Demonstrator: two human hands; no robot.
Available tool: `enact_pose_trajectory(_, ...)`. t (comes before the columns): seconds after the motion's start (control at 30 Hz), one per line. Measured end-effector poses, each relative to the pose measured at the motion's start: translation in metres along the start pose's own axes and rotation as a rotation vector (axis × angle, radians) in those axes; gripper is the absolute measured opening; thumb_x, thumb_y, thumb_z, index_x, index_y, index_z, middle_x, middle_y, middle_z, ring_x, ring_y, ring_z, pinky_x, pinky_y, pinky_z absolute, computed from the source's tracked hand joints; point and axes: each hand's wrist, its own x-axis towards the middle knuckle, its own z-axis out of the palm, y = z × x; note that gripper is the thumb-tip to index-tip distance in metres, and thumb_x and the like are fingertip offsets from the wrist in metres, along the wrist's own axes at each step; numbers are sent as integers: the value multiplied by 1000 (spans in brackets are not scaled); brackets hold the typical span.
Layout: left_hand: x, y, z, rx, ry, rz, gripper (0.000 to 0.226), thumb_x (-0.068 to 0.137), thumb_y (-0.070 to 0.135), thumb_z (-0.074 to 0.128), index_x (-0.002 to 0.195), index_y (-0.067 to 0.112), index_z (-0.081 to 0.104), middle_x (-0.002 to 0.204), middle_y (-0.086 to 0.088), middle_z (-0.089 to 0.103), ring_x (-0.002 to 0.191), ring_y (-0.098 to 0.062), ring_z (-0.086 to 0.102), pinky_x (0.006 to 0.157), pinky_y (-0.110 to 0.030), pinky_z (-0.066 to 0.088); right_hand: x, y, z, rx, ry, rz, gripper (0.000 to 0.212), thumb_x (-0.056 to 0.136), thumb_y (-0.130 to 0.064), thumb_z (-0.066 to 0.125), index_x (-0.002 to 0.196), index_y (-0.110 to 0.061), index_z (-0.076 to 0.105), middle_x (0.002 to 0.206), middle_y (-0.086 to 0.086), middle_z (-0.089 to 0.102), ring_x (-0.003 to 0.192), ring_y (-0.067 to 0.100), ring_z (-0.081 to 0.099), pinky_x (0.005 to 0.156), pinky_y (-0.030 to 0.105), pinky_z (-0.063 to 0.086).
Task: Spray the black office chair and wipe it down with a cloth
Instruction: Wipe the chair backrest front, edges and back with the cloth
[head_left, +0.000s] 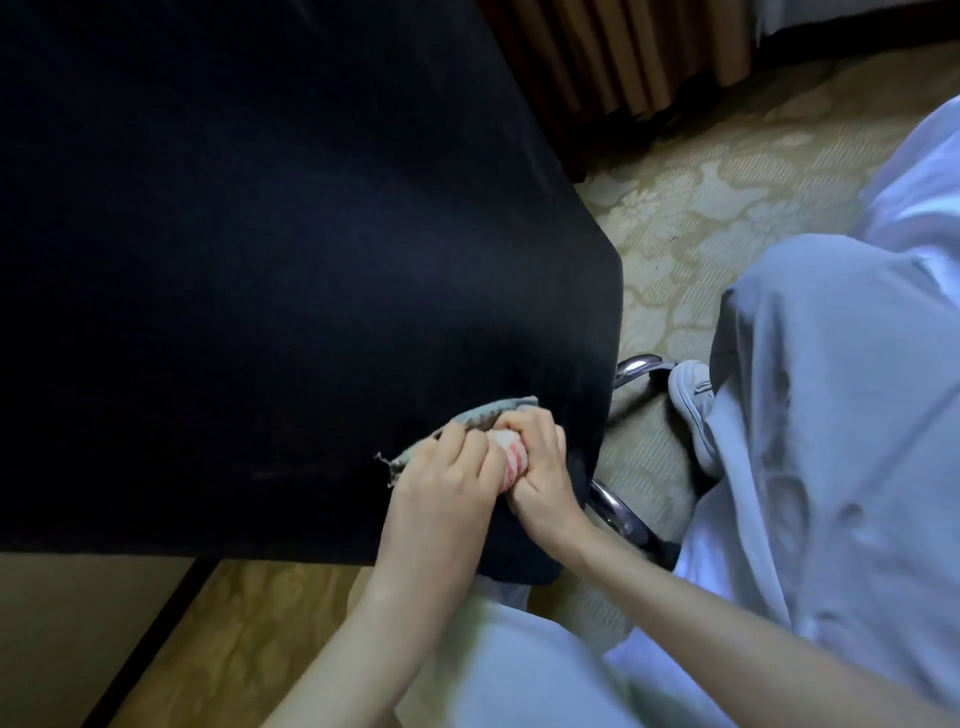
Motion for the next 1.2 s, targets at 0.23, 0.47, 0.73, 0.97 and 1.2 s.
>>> enact_pose_trajectory(0.23, -50, 16, 30, 6, -49, 77, 29, 84, -1, 39, 83, 12, 65, 79, -3, 59, 74, -21, 57, 63, -33, 51, -55, 25, 5, -66, -166, 111, 27, 82, -31, 43, 107, -40, 45, 113, -10, 41, 108, 12, 34, 91, 10, 27)
enact_pose_trajectory(0.47, -33, 12, 28, 11, -51, 165, 30, 89, -1, 35, 87, 9, 63, 82, -4, 58, 76, -22, 58, 67, -33, 52, -40, 22, -9, -90, -208, 126, 42, 86, -5, 50, 110, -40, 44, 111, -10, 40, 108, -2, 27, 90, 6, 24)
enact_pose_trajectory(0.73, -12, 11, 34, -33, -143, 179, 22, 81, 1, 53, 99, 6, 65, 91, -5, 61, 83, -21, 60, 73, -34, 54, -20, 29, -25, -78, -229, 141, 38, 86, -7, 50, 109, -37, 46, 116, -11, 37, 113, -7, 23, 91, 9, 28)
enact_pose_trajectory(0.97, 26, 15, 38, -16, -105, 233, 22, 77, 0, 53, 93, 8, 65, 86, -6, 62, 80, -23, 60, 71, -34, 53, 3, 36, -37, -36, -140, 197, 42, 80, -2, 54, 109, -33, 53, 111, -9, 43, 106, 7, 35, 89, 8, 27)
enact_pose_trajectory(1.2, 157, 11, 61, 57, -86, 216, 29, 58, 24, 86, 75, 16, 64, 74, -2, 62, 66, -23, 57, 57, -31, 40, 98, 60, -85, 45, 117, 264, 64, 57, -8, 40, 113, -27, 62, 115, 2, 58, 107, 18, 55, 98, 37, 45)
